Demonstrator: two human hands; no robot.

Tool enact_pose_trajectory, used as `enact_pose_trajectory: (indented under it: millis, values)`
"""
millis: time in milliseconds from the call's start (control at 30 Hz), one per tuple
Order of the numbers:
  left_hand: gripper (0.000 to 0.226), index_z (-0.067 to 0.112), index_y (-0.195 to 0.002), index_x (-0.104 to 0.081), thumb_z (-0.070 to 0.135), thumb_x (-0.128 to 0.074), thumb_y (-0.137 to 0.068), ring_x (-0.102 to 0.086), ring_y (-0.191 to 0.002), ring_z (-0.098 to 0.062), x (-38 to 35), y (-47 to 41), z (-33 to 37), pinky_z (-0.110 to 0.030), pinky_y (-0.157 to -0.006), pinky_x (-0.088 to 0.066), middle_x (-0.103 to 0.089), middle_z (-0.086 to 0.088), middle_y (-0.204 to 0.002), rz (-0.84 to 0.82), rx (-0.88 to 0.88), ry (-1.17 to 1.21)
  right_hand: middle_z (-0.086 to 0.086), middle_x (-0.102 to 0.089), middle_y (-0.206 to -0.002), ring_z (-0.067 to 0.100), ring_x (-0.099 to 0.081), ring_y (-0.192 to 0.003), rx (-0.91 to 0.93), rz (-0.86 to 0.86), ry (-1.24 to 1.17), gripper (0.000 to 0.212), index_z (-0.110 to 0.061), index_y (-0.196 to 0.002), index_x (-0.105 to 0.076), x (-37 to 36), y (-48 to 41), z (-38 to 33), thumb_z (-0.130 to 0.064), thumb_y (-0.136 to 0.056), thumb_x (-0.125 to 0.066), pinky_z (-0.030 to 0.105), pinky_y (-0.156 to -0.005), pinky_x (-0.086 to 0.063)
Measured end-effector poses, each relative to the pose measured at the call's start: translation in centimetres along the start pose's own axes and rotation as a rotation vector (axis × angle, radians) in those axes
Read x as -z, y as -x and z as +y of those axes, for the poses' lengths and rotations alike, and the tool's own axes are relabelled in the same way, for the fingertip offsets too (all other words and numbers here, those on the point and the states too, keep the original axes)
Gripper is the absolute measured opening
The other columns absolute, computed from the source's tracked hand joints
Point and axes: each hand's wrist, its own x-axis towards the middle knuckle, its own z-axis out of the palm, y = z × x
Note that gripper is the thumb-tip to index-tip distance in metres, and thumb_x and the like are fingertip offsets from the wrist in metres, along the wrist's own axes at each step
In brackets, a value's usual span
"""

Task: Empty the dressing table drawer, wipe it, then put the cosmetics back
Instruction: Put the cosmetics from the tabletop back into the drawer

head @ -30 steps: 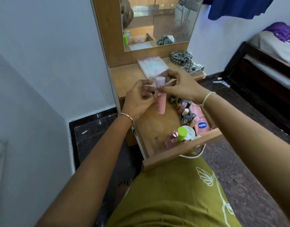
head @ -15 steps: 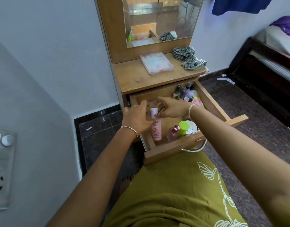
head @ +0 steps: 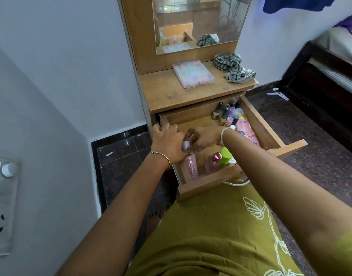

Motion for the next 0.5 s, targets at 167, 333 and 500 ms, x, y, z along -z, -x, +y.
enact_pose_trajectory:
  millis: [167, 333, 500]
  values:
    - [0.051, 0.022, -0.103, -0.066, 0.063, -0.053, -0.077, -0.043, -0.111, -0.025, -0.1, -0.3, 0.0, -0.047, -0.094, -0.025, -0.056, -0.003, -0.112, -0.004, -0.025, -0.05, 0.006, -0.062, -0.1, 0.009, -0.059, -0.074, -0.003, -0.02, 0.005, 0.04, -0.01, -0.122, -0.053, 0.2, -0.9, 0.0, 0.0, -0.085, -0.063, 0.015, -0.061, -0.05]
    - [0.046, 0.018, -0.103, -0.068, 0.054, -0.05, -0.082, -0.04, -0.114, -0.026, 0.2, -0.5, 0.1, -0.052, -0.102, -0.021, -0.054, -0.006, -0.115, -0.04, -0.053, -0.091, 0.001, -0.066, -0.089, 0.012, -0.061, -0.08, -0.002, -0.056, 0.026, 0.034, -0.013, -0.116, -0.059, 0.4, -1.8, 0.4, -0.001, -0.084, -0.064, 0.021, -0.07, -0.052]
    - [0.043, 0.018, -0.101, -0.07, 0.051, -0.048, -0.084, -0.039, -0.118, -0.026, 0.1, -0.5, -0.1, -0.054, -0.106, -0.016, -0.054, -0.006, -0.118, -0.045, -0.042, -0.092, 0.004, -0.069, -0.087, 0.012, -0.063, -0.084, 0.0, -0.055, -0.011, 0.024, -0.017, -0.109, -0.06, 0.3, -2.4, 0.7, -0.006, -0.087, -0.063, 0.028, -0.081, -0.053]
